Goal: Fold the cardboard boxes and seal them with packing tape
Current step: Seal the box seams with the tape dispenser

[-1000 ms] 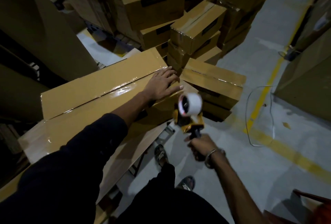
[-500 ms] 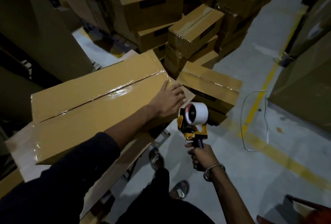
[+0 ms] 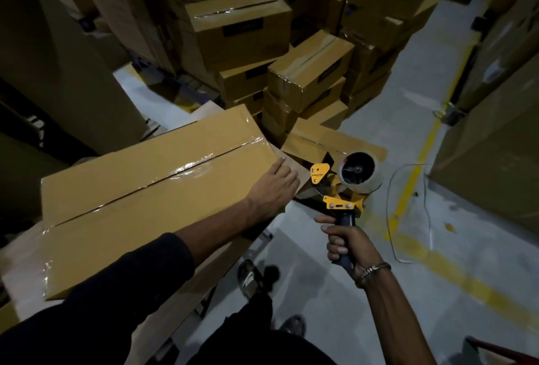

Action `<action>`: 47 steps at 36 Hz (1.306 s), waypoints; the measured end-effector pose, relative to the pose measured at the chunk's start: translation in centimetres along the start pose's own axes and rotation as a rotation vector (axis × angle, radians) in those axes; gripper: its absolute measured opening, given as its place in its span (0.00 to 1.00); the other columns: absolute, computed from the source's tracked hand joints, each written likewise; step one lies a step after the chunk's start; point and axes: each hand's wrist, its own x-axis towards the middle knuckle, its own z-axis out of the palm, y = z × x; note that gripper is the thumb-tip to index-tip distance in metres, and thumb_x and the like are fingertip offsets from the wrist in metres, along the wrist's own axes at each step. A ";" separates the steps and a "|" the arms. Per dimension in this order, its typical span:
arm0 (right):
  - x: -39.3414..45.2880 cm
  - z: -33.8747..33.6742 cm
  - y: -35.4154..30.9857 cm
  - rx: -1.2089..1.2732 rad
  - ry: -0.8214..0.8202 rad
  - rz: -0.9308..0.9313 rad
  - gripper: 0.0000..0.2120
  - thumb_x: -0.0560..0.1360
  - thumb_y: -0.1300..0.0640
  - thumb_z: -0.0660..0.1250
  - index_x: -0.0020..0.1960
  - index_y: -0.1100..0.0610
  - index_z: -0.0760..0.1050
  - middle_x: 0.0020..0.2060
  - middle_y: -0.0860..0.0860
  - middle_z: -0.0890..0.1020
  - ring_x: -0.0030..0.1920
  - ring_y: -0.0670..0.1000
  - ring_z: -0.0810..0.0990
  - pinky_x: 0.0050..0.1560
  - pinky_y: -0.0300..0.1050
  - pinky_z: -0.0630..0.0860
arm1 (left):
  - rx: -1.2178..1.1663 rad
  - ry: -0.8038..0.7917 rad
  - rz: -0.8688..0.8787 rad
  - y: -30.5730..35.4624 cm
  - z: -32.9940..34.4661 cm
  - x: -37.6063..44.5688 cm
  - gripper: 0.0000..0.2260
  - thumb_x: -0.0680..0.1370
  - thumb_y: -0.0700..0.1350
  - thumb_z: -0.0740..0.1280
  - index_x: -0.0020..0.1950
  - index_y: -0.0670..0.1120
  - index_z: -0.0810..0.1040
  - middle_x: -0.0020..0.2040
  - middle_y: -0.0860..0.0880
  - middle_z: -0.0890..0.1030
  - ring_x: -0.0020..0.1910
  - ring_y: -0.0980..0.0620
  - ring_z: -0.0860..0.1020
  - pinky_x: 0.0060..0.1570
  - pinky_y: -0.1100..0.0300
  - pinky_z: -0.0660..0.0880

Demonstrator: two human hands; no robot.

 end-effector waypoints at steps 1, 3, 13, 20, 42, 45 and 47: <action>0.2 0.1 -0.4 0.009 -0.003 0.000 0.14 0.81 0.67 0.61 0.65 0.62 0.78 0.24 0.48 0.62 0.19 0.45 0.60 0.23 0.39 0.60 | -0.002 0.004 0.028 -0.3 0.0 0.0 0.26 0.77 0.58 0.69 0.68 0.43 0.76 0.63 0.42 0.75 0.64 0.41 0.71 0.80 0.37 0.53; 0.7 0.4 -1.1 0.024 -0.002 -0.001 0.14 0.82 0.66 0.61 0.65 0.62 0.78 0.24 0.48 0.62 0.19 0.45 0.60 0.23 0.38 0.61 | -0.003 0.002 0.104 -1.0 0.1 -0.2 0.26 0.79 0.57 0.68 0.72 0.44 0.74 0.68 0.41 0.73 0.68 0.41 0.70 0.80 0.37 0.54; 4.6 5.3 -4.3 -0.071 0.176 -0.103 0.10 0.78 0.57 0.74 0.57 0.61 0.81 0.24 0.50 0.65 0.21 0.47 0.61 0.23 0.40 0.61 | -0.750 0.390 -0.183 -6.7 0.1 -1.9 0.19 0.88 0.54 0.54 0.73 0.49 0.75 0.72 0.48 0.76 0.75 0.51 0.69 0.76 0.43 0.63; 8.3 8.8 -5.5 -0.160 0.315 -0.290 0.16 0.71 0.54 0.82 0.53 0.62 0.83 0.36 0.56 0.80 0.24 0.50 0.67 0.26 0.42 0.67 | -0.642 0.251 -0.626 -9.8 2.7 -3.2 0.27 0.86 0.63 0.50 0.79 0.51 0.69 0.79 0.46 0.68 0.80 0.46 0.62 0.79 0.38 0.57; 16.0 17.6 -10.1 -0.570 0.337 -0.392 0.20 0.64 0.53 0.85 0.52 0.53 0.83 0.42 0.47 0.87 0.46 0.47 0.85 0.45 0.45 0.79 | -0.588 0.088 -0.725 -10.9 4.9 -0.6 0.29 0.87 0.59 0.43 0.86 0.50 0.48 0.86 0.44 0.48 0.85 0.45 0.44 0.81 0.36 0.45; 17.1 18.8 -11.2 -0.613 0.329 -0.384 0.20 0.63 0.51 0.85 0.51 0.54 0.83 0.42 0.48 0.87 0.45 0.48 0.86 0.47 0.48 0.81 | -0.599 0.088 -0.748 -11.2 4.8 -0.7 0.28 0.87 0.58 0.44 0.86 0.51 0.49 0.86 0.45 0.49 0.85 0.46 0.45 0.81 0.38 0.46; 17.6 19.0 -11.6 -0.632 0.298 -0.375 0.21 0.63 0.50 0.86 0.51 0.54 0.83 0.42 0.48 0.88 0.45 0.49 0.86 0.49 0.50 0.83 | -0.612 0.091 -0.778 -11.6 4.7 -0.6 0.28 0.87 0.58 0.45 0.86 0.52 0.51 0.86 0.46 0.50 0.85 0.47 0.47 0.82 0.39 0.46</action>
